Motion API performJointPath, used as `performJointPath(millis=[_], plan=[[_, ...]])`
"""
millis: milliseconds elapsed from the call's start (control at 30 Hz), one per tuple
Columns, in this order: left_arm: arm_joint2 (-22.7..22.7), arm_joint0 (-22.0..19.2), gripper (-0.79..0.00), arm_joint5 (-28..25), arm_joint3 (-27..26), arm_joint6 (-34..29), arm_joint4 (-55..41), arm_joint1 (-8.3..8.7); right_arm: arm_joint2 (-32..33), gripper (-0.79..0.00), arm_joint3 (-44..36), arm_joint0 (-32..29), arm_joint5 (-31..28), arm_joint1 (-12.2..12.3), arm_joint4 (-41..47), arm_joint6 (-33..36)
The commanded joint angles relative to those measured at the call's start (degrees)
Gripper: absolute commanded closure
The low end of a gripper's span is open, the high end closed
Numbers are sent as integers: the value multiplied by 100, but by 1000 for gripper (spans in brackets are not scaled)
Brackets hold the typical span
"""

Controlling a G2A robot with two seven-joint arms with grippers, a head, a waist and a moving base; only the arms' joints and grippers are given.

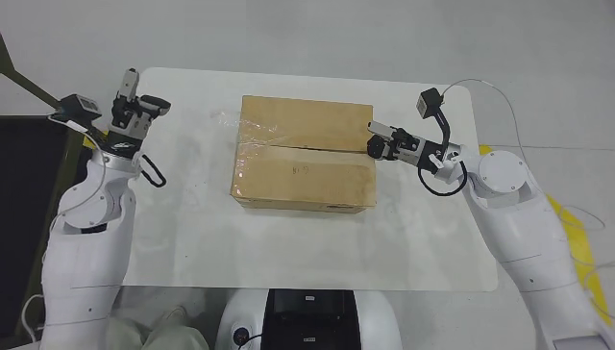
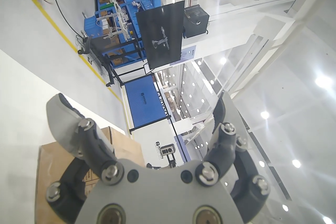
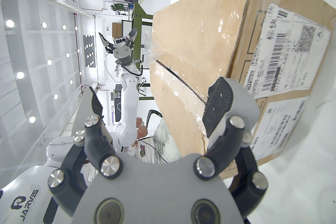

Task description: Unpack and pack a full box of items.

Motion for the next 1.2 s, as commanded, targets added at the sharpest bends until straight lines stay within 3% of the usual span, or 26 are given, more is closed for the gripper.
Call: performJointPath(millis=[0, 400, 800, 1167], plan=[[36, -78, -785, 42, 122, -44, -2, -3, 0, -785, 0, 0, 0, 0, 0, 0], [36, -78, -785, 42, 122, -44, -2, -3, 0, -785, 0, 0, 0, 0, 0, 0], [36, -78, -785, 42, 122, -44, -2, -3, -80, -785, -769, -54, 181, -5, -337, -202], [36, -78, -785, 42, 122, -44, -2, -3, -653, -785, -854, 484, -133, -162, -1247, -986]])
